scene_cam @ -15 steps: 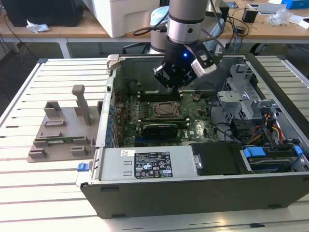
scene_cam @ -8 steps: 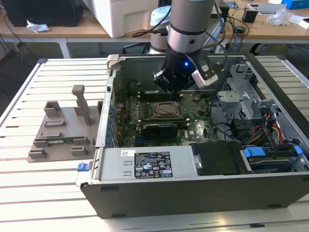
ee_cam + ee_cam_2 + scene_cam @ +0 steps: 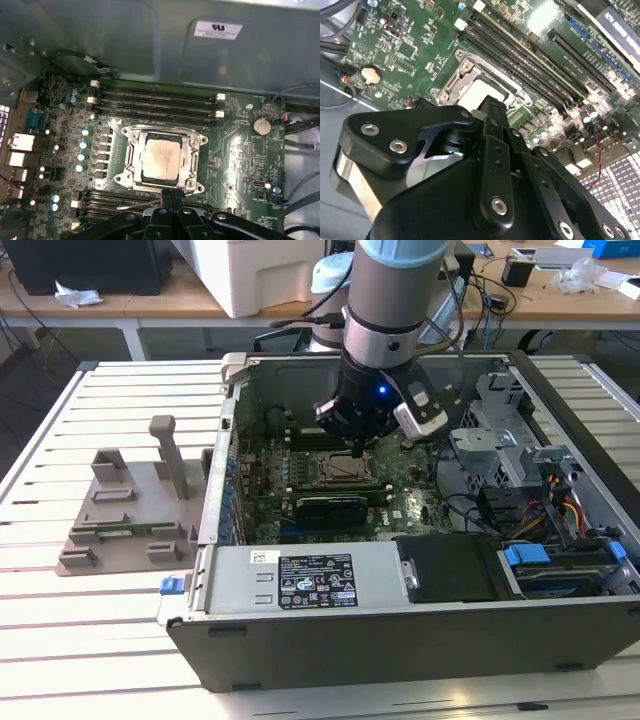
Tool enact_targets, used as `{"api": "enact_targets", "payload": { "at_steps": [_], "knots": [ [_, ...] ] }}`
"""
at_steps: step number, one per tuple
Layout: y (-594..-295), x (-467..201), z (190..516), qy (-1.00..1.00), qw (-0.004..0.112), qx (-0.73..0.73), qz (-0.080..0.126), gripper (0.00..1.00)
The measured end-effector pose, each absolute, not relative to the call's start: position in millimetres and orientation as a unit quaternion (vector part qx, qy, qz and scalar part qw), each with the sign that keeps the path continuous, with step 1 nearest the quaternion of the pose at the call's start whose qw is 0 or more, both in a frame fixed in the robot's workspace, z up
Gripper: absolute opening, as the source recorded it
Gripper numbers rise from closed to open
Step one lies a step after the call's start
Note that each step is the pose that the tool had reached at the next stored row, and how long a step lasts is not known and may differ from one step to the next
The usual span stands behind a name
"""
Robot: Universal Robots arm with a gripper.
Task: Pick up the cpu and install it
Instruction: 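Install the second cpu locking lever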
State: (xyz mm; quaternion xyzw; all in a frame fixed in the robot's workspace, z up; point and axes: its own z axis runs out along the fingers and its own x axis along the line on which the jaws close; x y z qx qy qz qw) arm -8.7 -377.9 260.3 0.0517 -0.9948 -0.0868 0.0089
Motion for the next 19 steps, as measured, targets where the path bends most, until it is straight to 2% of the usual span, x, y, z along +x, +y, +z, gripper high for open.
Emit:
{"api": "enact_targets", "payload": {
  "at_steps": [19],
  "knots": [
    [-388, -48, 217, -0.995, 0.009, 0.052, -0.086, 0.11]
  ]
}}
